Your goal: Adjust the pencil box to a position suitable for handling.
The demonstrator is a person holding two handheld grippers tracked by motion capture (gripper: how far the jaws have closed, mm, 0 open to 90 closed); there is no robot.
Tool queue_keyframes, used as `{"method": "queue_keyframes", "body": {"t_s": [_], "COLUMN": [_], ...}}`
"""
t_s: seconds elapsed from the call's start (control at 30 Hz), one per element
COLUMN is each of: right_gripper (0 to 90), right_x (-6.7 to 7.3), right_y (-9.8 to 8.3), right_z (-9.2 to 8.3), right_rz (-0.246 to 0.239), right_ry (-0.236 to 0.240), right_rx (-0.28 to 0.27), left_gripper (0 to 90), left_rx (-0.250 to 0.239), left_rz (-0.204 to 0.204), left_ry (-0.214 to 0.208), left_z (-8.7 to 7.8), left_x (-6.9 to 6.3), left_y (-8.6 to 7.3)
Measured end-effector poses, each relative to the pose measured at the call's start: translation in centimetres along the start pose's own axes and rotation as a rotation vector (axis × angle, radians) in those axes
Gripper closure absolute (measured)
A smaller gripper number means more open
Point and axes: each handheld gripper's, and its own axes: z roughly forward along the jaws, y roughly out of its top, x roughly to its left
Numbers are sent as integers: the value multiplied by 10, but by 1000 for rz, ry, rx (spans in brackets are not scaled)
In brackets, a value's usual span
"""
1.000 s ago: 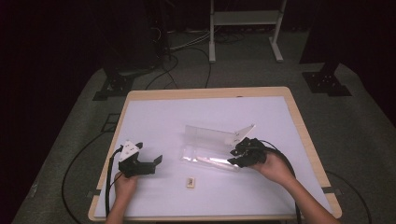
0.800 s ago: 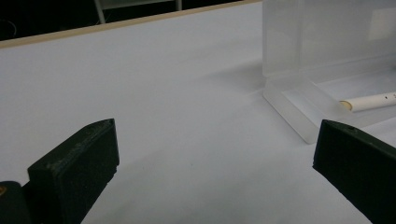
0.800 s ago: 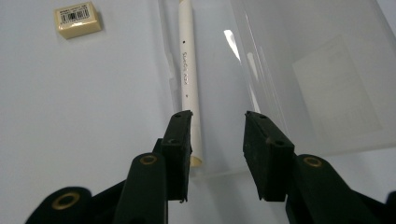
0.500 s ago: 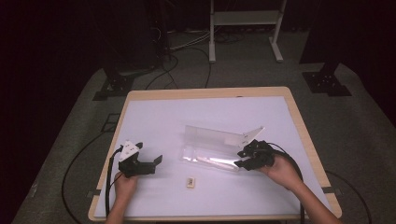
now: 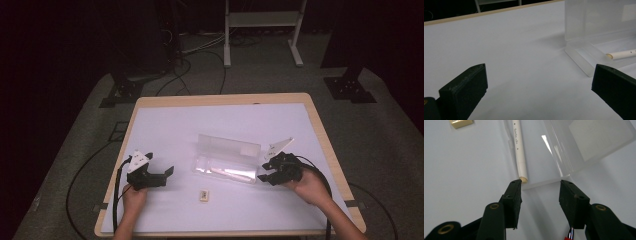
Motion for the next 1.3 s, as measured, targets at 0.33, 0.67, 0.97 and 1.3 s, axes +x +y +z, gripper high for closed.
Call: {"method": "queue_keyframes", "body": {"t_s": [0.33,0.67,0.97,1.3], "right_gripper": [513,514,526,540], "right_x": [-5,-8,-10,-11], "right_y": [-18,-34,-47,-61], "right_z": [-6,-10,-12,-17], "right_rz": [34,58,86,119], "right_ry": [-12,-25,-36,-46], "right_rx": [1,4,17,14], "left_gripper": [0,0,0,0], "left_rx": [2,3,3,3], "left_rz": [2,5,4,5], "left_ry": [2,2,3,3], "left_z": [0,0,0,0], "left_x": [0,0,0,0], "left_y": [0,0,0,0]}}
